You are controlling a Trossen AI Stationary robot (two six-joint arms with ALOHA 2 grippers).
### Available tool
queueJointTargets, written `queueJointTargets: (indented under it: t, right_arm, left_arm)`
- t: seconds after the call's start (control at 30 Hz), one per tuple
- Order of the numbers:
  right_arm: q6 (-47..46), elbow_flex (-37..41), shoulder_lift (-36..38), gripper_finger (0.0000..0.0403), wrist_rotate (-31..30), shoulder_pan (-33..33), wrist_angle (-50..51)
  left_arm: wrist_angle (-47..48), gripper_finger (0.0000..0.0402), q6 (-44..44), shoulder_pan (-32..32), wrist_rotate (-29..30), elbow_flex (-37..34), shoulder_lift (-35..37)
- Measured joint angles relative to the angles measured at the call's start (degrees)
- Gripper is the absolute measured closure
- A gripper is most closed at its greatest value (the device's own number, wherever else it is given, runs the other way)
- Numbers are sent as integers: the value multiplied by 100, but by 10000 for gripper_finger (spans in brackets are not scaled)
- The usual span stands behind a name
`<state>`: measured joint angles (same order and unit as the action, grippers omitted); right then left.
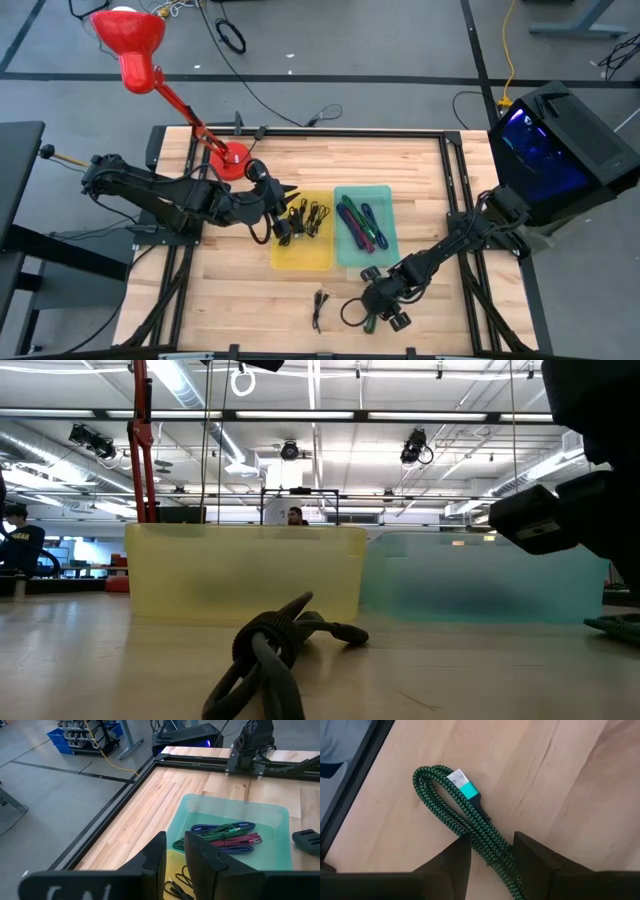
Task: Pick & Place USB Port
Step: Put the green charger cable into the green bin
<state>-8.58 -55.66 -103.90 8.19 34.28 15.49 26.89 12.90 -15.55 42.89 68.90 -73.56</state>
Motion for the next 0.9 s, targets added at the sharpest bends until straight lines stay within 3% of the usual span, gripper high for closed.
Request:
queueJointTargets:
  t: [0.43, 0.53, 0.67, 0.9]
  right_arm:
    - [-64, 250, 28, 259, -199, -7, -219]
    - [-109, 250, 27, 291, -211, -36, -183]
    - [-107, 250, 23, 378, -29, -129, -120]
    - [-205, 209, 43, 397, 192, -251, -259]
  left_arm:
    - [-2, 328, -1, 2, 97, 2, 0]
    - [-2, 328, -6, 2, 101, 2, 0]
    - [-1, 328, -8, 2, 101, 4, 0]
    - [-2, 328, -12, 2, 101, 4, 0]
